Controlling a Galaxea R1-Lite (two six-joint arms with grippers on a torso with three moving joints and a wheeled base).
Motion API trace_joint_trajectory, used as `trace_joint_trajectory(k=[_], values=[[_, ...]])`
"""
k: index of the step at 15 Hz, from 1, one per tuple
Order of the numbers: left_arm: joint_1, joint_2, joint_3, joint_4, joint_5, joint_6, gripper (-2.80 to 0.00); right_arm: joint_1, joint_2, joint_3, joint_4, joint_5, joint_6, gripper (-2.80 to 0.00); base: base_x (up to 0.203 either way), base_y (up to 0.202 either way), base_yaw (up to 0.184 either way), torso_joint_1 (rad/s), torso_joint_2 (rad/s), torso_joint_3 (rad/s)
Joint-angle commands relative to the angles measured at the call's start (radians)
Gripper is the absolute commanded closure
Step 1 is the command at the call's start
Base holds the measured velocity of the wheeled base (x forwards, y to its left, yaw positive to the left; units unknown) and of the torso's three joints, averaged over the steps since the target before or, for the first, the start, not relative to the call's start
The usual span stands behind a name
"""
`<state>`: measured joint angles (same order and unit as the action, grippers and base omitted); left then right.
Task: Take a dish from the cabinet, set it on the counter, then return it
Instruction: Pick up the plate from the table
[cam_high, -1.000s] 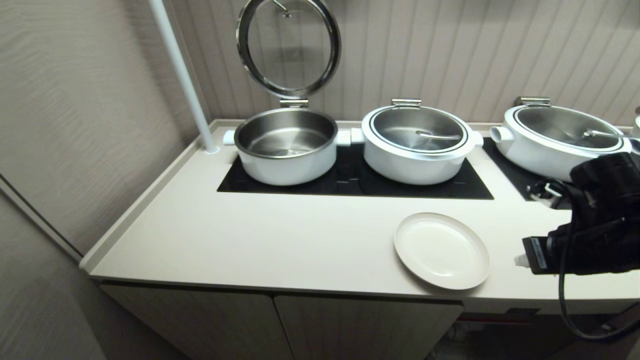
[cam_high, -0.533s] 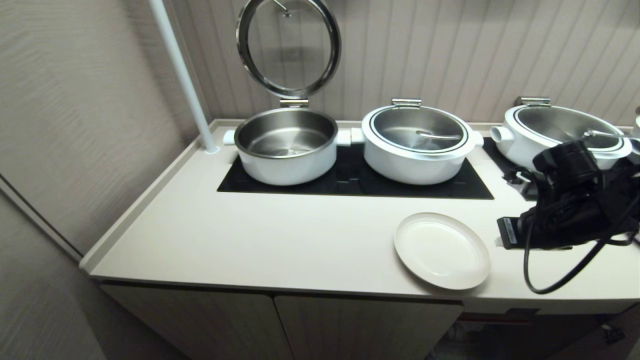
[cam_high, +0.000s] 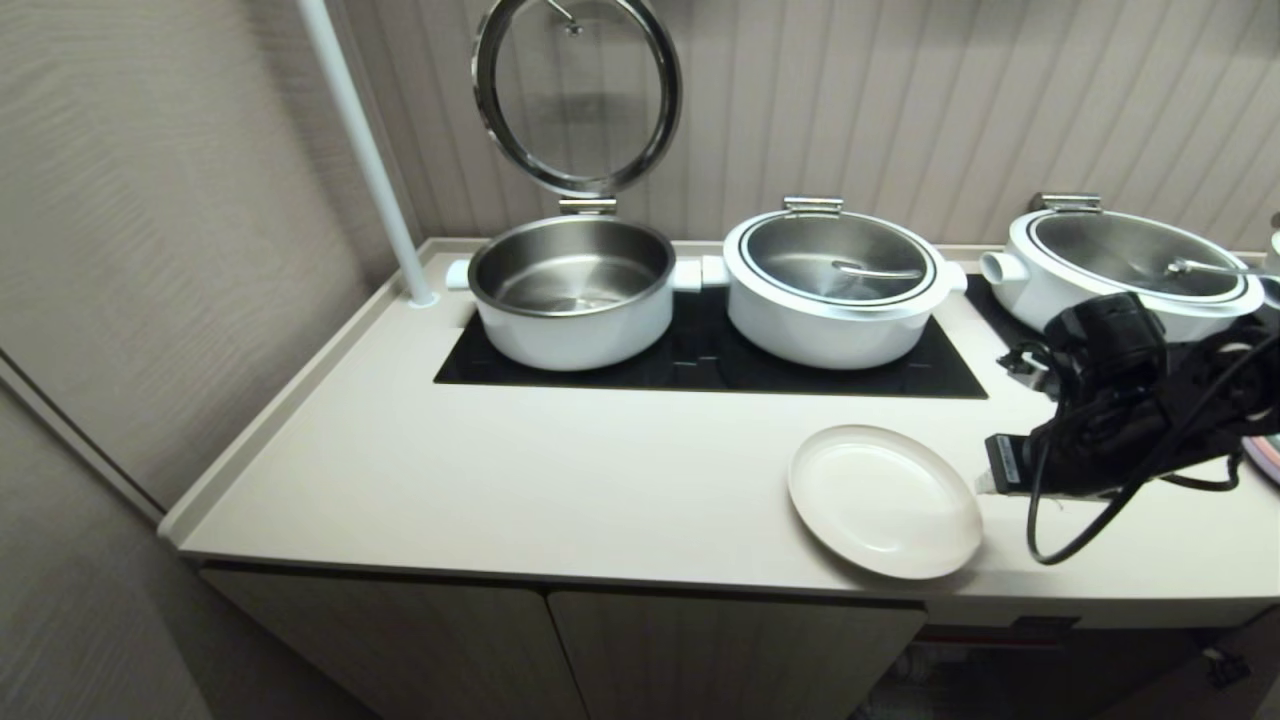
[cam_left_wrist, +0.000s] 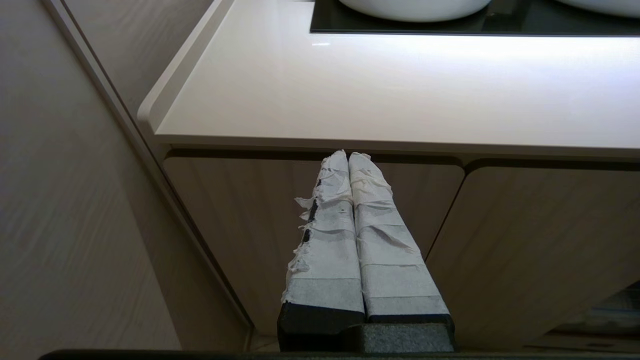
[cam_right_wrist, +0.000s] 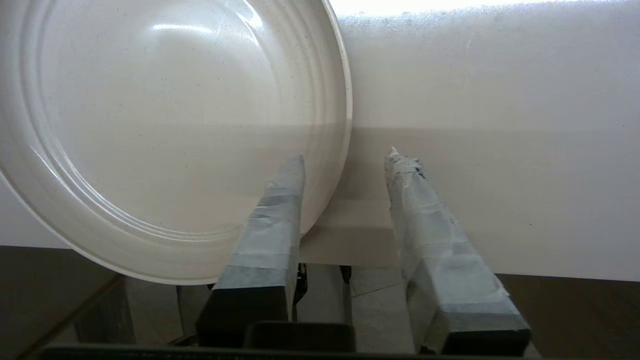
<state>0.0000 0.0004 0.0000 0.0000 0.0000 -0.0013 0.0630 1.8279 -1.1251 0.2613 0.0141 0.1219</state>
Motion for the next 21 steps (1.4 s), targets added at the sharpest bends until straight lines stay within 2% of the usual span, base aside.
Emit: trace_joint_trajectory(k=[1, 9, 15, 18, 21], values=[[0.000, 0.000, 0.000, 0.000, 0.000, 0.000, 0.00, 0.001, 0.014, -0.001, -0.004, -0.001, 0.032, -2.80, 0.000, 0.000, 0.000, 0.000, 0.00, 0.000], [0.000, 0.000, 0.000, 0.000, 0.000, 0.000, 0.00, 0.003, 0.063, -0.019, -0.008, -0.001, 0.051, -2.80, 0.000, 0.000, 0.000, 0.000, 0.00, 0.000], [0.000, 0.000, 0.000, 0.000, 0.000, 0.000, 0.00, 0.018, 0.147, -0.111, -0.007, -0.003, 0.051, -2.80, 0.000, 0.000, 0.000, 0.000, 0.00, 0.000], [0.000, 0.000, 0.000, 0.000, 0.000, 0.000, 0.00, 0.023, 0.187, -0.156, -0.005, -0.048, 0.053, -2.80, 0.000, 0.000, 0.000, 0.000, 0.00, 0.000], [0.000, 0.000, 0.000, 0.000, 0.000, 0.000, 0.00, 0.025, 0.196, -0.162, -0.005, -0.048, 0.053, -2.80, 0.000, 0.000, 0.000, 0.000, 0.00, 0.000]])
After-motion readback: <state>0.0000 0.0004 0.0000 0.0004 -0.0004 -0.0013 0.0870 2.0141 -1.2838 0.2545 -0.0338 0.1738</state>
